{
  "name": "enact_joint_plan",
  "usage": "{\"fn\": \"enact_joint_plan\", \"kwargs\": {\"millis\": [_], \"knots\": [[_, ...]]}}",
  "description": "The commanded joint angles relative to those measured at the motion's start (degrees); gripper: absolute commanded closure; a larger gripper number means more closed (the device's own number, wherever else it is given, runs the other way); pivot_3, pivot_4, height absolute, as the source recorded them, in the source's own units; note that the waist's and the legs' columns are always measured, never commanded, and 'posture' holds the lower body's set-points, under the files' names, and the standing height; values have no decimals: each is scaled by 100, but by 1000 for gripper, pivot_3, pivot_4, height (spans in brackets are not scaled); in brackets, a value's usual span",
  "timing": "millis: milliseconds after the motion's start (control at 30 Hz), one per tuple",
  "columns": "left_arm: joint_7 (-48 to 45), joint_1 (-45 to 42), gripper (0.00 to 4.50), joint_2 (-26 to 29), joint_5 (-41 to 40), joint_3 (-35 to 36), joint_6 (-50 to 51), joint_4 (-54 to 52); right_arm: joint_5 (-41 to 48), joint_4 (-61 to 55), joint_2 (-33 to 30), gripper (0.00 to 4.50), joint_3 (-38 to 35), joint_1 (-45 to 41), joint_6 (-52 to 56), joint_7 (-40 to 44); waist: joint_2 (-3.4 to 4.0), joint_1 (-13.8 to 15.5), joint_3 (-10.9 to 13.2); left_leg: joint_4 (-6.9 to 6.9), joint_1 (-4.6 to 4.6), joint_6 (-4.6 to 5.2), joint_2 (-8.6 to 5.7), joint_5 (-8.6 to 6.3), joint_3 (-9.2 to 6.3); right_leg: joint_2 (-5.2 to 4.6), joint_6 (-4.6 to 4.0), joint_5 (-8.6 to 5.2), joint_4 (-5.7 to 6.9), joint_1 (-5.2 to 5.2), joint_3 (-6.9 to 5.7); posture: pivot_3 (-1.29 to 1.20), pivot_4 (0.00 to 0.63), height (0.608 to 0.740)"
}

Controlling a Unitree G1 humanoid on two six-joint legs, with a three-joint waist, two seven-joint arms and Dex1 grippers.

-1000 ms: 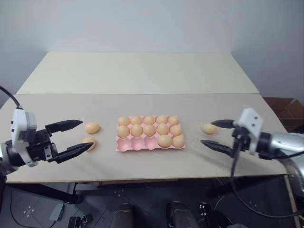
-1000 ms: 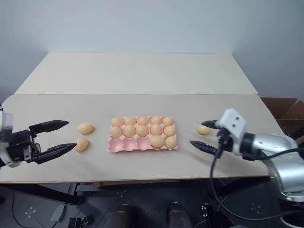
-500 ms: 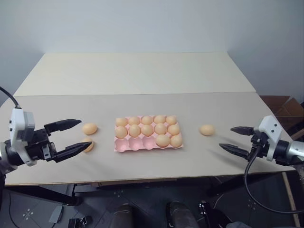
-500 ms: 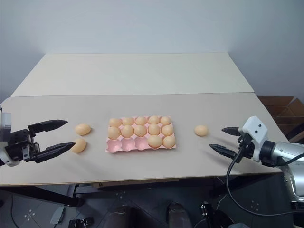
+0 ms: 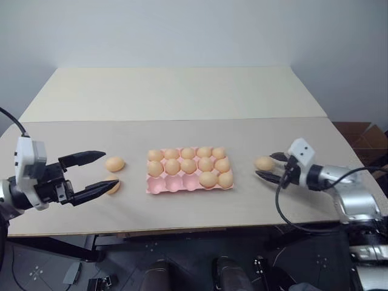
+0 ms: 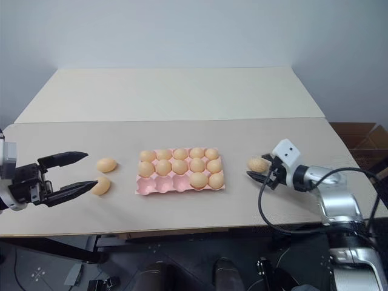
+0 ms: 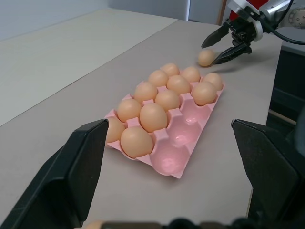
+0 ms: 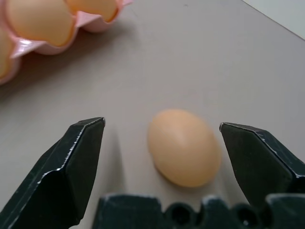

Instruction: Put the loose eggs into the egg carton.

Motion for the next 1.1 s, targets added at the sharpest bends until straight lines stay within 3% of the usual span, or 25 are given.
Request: {"fn": "enact_joint_plan", "kwargs": {"millis": [33, 233, 333, 500, 600, 900, 1100], "knots": [[-10, 20, 0, 75, 18, 101, -116, -110, -224, 514, 144, 393, 52, -297, -236, -218, 0, 5, 0, 0, -2, 0, 0, 0, 0, -1, 0, 0, -1, -1, -1, 0, 150, 740], [12, 77, 0, 52, 35, 177, -126, -178, -184, 592, 225, 2287, -10, -422, -262, -201, 0, -2, 0, 0, -3, 1, 0, -1, 1, -2, 1, 1, -1, -2, 0, 0, 150, 740], [38, 107, 0, 43, 35, 190, -139, -209, -115, 206, 216, 2400, -53, -361, -130, -230, 1, -4, 0, 0, -1, 0, 0, 0, 1, -1, 2, 1, 3, -2, 1, 0, 150, 740], [60, 192, 0, 25, 16, 259, -145, -278, 189, -1961, 470, 2404, 198, -250, 839, -434, 2, -54, 1, 0, 1, 0, 9, 0, 2, 8, 2, 0, 13, -10, 5, 0, 150, 740], [86, 245, 0, 8, 4, 280, -128, -320, 222, -3085, 953, 2404, 843, -188, 1424, -630, 1, -55, 0, -4, 6, 0, 20, -1, 1, 19, 0, -1, 15, -9, 4, 0, 150, 740], [119, 258, 0, 18, -21, 265, -94, -333, -125, -3617, 1983, 2404, 2066, -418, 2228, -1269, -2, 24, -1, -5, -2, -2, 3, 0, 4, -6, -8, -2, 6, -10, -2, 0, 150, 740], [140, 269, 0, 25, -36, 281, -78, -358, -388, -3501, 2009, 514, 2355, -561, 2411, -1377, -2, 13, -2, -5, -4, -2, 4, 0, 5, -3, -6, -1, 6, -12, -6, 0, 150, 740]]}}
